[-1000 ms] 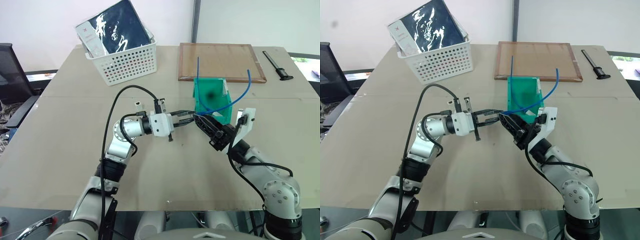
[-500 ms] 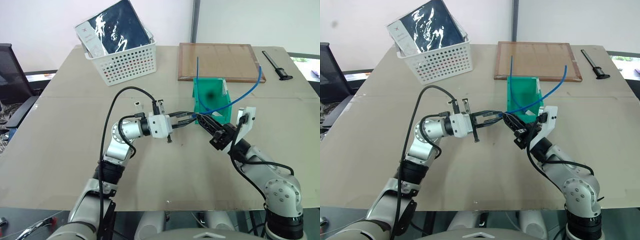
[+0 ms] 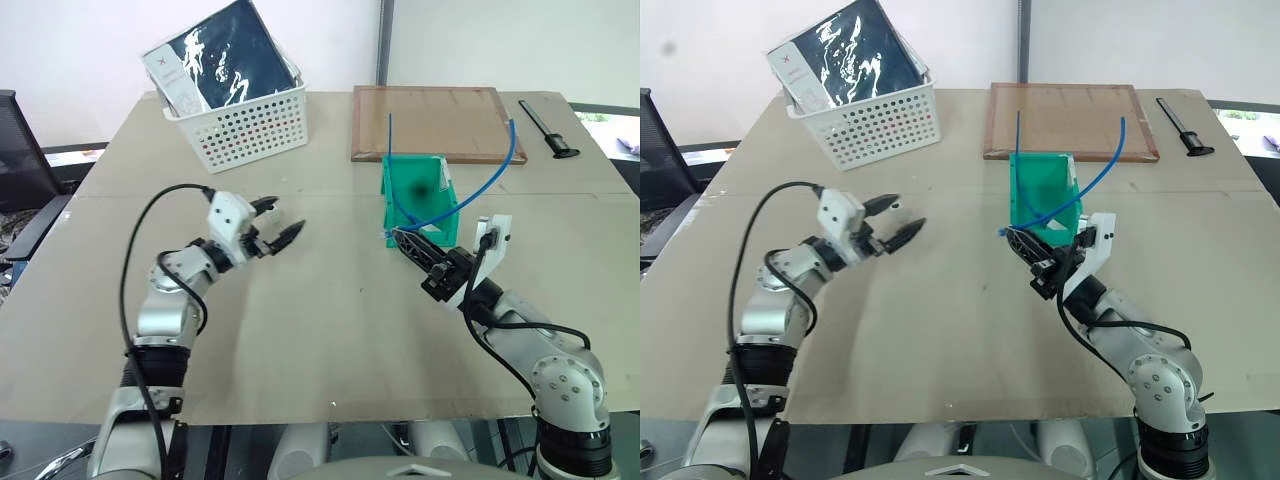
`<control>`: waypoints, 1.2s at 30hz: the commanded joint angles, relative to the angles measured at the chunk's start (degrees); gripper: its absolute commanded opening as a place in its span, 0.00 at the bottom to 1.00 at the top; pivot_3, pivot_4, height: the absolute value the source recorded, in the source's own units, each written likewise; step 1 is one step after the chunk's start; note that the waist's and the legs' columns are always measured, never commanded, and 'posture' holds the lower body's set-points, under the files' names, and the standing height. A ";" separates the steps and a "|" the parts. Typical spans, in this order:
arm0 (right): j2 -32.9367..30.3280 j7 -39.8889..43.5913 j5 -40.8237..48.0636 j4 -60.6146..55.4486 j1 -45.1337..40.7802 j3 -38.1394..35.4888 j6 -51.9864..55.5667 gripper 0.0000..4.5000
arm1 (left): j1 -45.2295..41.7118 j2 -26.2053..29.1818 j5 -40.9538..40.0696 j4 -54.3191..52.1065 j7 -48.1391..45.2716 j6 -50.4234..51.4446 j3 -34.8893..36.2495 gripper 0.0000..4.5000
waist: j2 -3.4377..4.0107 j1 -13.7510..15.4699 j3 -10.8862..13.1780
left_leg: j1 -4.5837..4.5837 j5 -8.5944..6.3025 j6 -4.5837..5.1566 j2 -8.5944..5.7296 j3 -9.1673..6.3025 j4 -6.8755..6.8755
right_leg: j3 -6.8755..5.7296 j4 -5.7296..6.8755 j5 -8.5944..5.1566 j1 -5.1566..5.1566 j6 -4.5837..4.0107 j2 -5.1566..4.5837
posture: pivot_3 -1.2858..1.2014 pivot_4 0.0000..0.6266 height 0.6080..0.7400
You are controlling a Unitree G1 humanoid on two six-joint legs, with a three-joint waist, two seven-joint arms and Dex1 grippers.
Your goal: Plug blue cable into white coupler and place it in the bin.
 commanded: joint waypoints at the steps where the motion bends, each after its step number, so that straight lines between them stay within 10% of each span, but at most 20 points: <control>1: 0.07 1.31 -0.26 -0.77 -0.38 0.70 -1.33 0.00 | -3.32 1.49 1.16 4.22 -0.07 1.90 0.59 0.85 | 0.00 0.04 0.00 | 0.00 0.00 0.00 -0.02 0.00 0.00 | 0.00 0.00 0.00 0.00 0.00 0.00 | 0.52 0.24 0.99; 16: -0.21 0.07 -2.43 -4.25 2.58 0.78 -2.80 0.00 | -23.60 2.78 11.43 38.22 -8.90 -6.81 -5.47 0.85 | -0.06 -0.28 0.00 | -0.10 0.00 -0.01 -0.05 0.05 -0.05 | 0.02 0.02 0.01 -0.13 -0.01 -0.04 | 0.52 0.24 0.99; 24: -0.90 -0.56 -2.62 -5.58 4.28 0.28 -3.50 0.00 | -25.93 1.96 11.83 44.32 -13.27 -11.98 -4.69 0.12 | -0.07 -0.29 0.00 | -0.16 0.00 0.00 -0.05 0.03 -0.04 | 0.00 0.05 0.01 -0.18 0.00 -0.04 | 0.52 0.24 0.99; 36: -17.95 12.65 -13.11 -5.30 -0.88 3.42 -3.48 0.00 | -9.55 -2.05 3.17 -4.21 -29.23 9.91 -14.63 0.08 | -0.07 -0.28 0.00 | -0.41 0.00 0.00 0.00 0.03 0.09 | 0.07 0.02 0.02 -0.30 0.01 -0.20 | 0.52 0.24 0.99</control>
